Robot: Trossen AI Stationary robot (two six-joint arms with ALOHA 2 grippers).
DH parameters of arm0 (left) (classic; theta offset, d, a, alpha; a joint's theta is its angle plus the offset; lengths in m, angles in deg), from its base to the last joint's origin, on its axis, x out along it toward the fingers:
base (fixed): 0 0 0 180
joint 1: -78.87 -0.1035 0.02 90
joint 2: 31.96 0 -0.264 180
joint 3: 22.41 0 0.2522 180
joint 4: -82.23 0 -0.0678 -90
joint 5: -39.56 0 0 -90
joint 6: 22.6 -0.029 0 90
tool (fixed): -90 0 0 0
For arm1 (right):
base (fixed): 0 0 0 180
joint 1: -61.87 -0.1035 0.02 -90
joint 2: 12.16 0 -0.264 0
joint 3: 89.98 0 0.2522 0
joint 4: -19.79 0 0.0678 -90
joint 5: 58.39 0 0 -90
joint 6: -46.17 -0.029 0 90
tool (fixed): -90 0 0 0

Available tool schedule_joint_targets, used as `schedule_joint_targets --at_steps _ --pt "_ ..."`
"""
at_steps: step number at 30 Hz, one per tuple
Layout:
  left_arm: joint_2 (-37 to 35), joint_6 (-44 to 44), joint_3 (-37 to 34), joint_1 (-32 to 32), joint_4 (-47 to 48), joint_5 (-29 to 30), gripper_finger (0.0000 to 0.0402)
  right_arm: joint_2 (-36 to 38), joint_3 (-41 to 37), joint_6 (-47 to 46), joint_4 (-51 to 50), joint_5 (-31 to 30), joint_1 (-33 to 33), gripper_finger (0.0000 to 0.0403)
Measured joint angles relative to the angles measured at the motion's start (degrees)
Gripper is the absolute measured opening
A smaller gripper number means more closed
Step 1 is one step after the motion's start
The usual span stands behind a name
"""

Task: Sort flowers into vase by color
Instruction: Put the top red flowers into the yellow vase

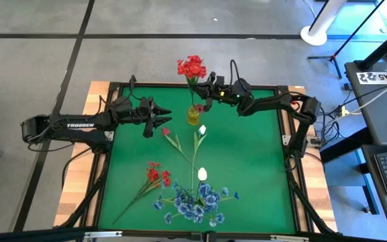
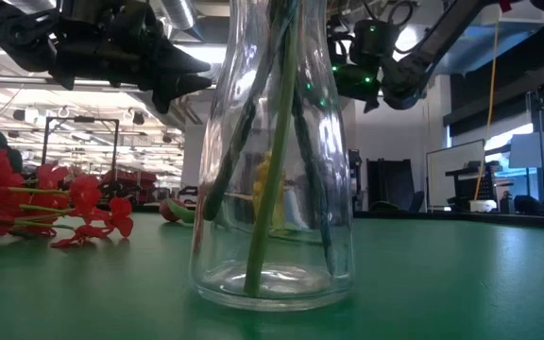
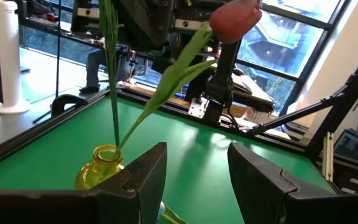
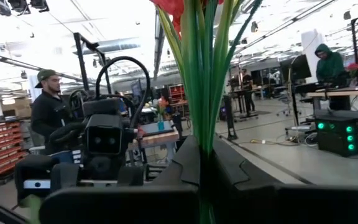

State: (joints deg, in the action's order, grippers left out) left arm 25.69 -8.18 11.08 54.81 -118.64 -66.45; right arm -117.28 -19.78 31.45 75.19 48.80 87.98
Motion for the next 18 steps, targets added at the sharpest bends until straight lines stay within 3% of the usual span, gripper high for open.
schedule_joint_targets --at_steps 18 --pt "0.0 0.0 0.0 0.0 1.7 0.1 0.0166 -0.4 0.0 3.2 -7.8 0.0 0.2 0.0005"
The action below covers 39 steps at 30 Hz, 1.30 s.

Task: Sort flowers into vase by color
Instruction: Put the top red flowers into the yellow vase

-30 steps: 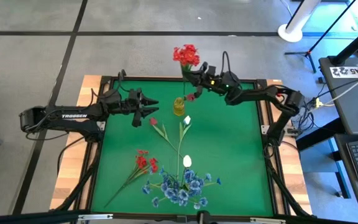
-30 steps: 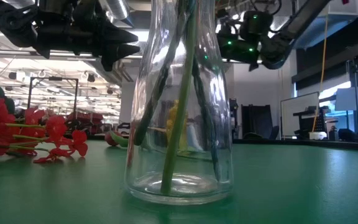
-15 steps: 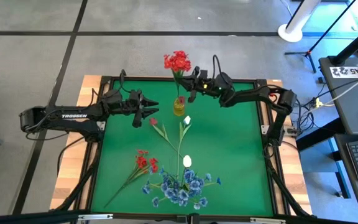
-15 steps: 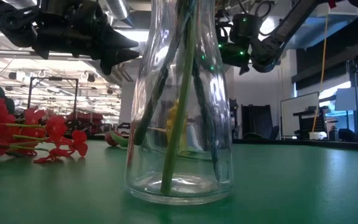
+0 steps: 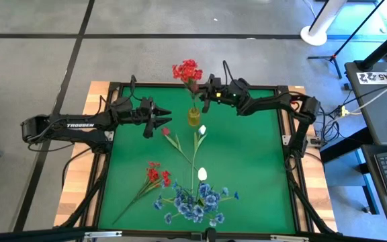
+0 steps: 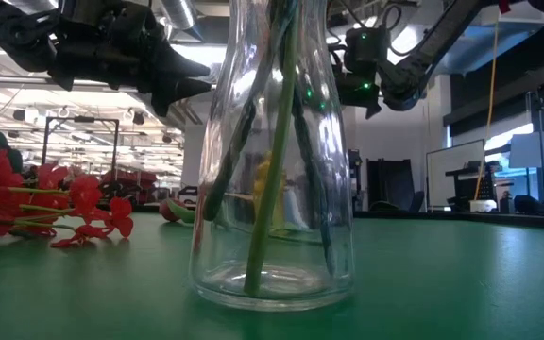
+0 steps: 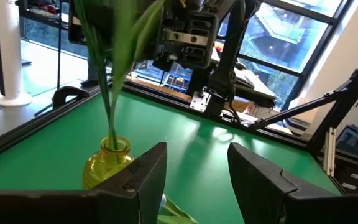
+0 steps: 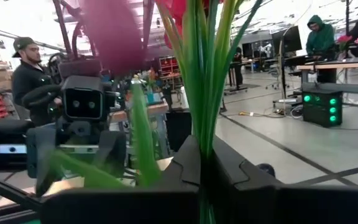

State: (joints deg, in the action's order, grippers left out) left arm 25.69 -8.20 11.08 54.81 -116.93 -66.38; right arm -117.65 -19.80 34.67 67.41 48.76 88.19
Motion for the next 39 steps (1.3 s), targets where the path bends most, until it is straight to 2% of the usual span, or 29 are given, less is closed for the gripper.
schedule_joint_targets --at_steps 9,12,18,28,39 --pt "0.0 0.0 0.0 0.0 0.1 0.1 0.0166 0.0 0.0 -0.1 -0.7 1.7 1.6 0.0016" --pt "0.0 0.0 0.0 -0.1 0.3 0.3 0.0166 0.0 0.0 -0.1 -0.8 4.1 2.3 0.0017" --pt "0.0 0.0 0.0 -0.1 0.9 0.4 0.0166 0.6 0.0 -0.9 -3.0 6.9 2.7 0.0043" --pt "0.0 0.0 0.0 -0.1 1.0 0.4 0.0166 3.1 0.0 -0.5 -10.6 8.0 2.7 0.0128" --pt "0.0 0.1 0.0 -0.1 1.1 0.4 0.0166 11.0 0.0 4.6 -29.4 7.9 2.7 0.0241"
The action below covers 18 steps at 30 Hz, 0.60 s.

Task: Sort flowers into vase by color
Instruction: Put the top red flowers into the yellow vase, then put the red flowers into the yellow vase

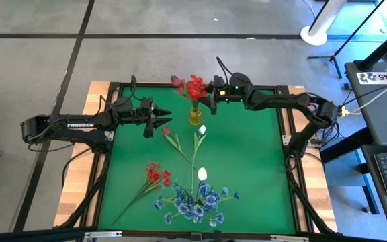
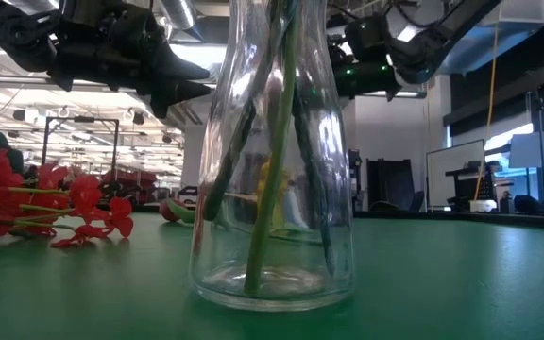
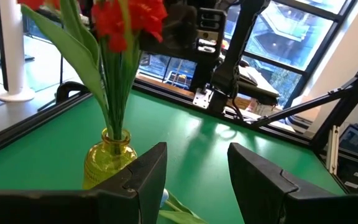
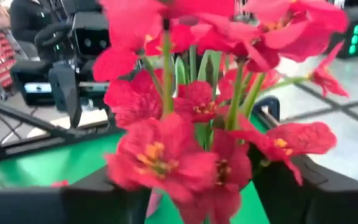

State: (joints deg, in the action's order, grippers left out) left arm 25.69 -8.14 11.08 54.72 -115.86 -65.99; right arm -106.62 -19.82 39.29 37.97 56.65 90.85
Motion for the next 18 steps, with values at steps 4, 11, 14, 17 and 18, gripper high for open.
schedule_joint_targets --at_steps 4,11,14,17,18 --pt "0.0 0.2 0.0 0.0 0.2 0.0 0.0166 3.4 0.0 1.7 -7.7 0.0 0.0 0.0264" --pt "0.0 0.5 0.0 0.0 0.2 0.0 0.0166 7.5 0.0 3.0 -19.6 0.0 0.0 0.0291" --pt "0.0 0.5 0.0 0.0 0.5 0.0 0.0166 8.6 0.0 4.0 -24.9 0.0 -0.1 0.0297" --pt "0.0 0.5 0.0 0.0 2.8 0.0 0.0166 9.6 0.0 4.1 -30.2 -0.1 -0.1 0.0298" --pt "0.0 0.8 0.0 0.0 4.0 -0.3 0.0166 9.9 0.0 4.0 -32.1 -0.1 -0.1 0.0298"
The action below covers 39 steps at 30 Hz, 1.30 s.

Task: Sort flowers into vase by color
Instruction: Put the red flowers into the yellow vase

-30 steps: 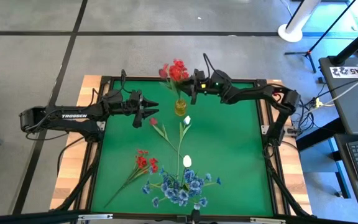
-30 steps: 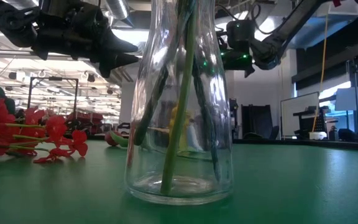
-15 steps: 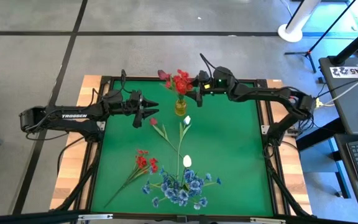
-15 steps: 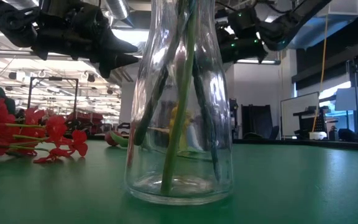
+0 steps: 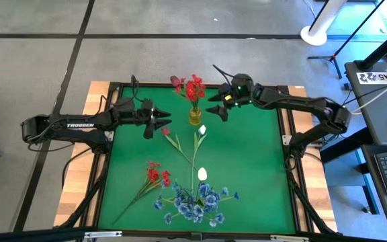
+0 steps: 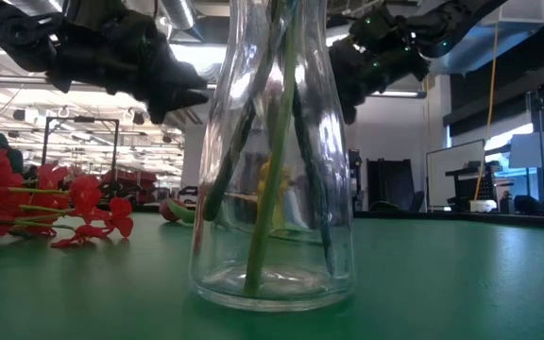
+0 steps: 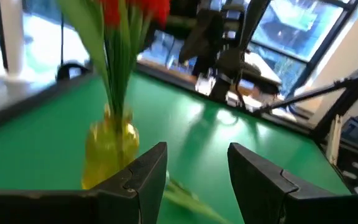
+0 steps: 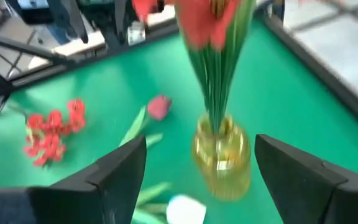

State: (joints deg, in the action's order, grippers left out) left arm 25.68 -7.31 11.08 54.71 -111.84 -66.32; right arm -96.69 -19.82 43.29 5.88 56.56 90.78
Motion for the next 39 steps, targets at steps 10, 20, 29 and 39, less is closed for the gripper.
schedule_joint_targets --at_steps 10,20,29,39 --pt "0.0 5.7 0.0 3.0 20.6 -3.1 0.0166 0.9 0.0 -1.8 -12.2 -6.6 -7.1 0.0298" --pt "0.0 13.0 8.1 14.6 49.0 5.9 0.0166 1.2 0.0 -6.4 -15.6 -18.2 -17.6 0.0298" --pt "0.0 28.7 20.6 35.0 67.9 12.1 0.0166 2.6 0.0 -9.8 -22.1 -24.5 -21.5 0.0298" --pt "0.3 60.5 20.7 65.6 62.1 29.0 0.0171 8.9 -1.3 -13.0 -27.5 -26.5 -21.4 0.0298"
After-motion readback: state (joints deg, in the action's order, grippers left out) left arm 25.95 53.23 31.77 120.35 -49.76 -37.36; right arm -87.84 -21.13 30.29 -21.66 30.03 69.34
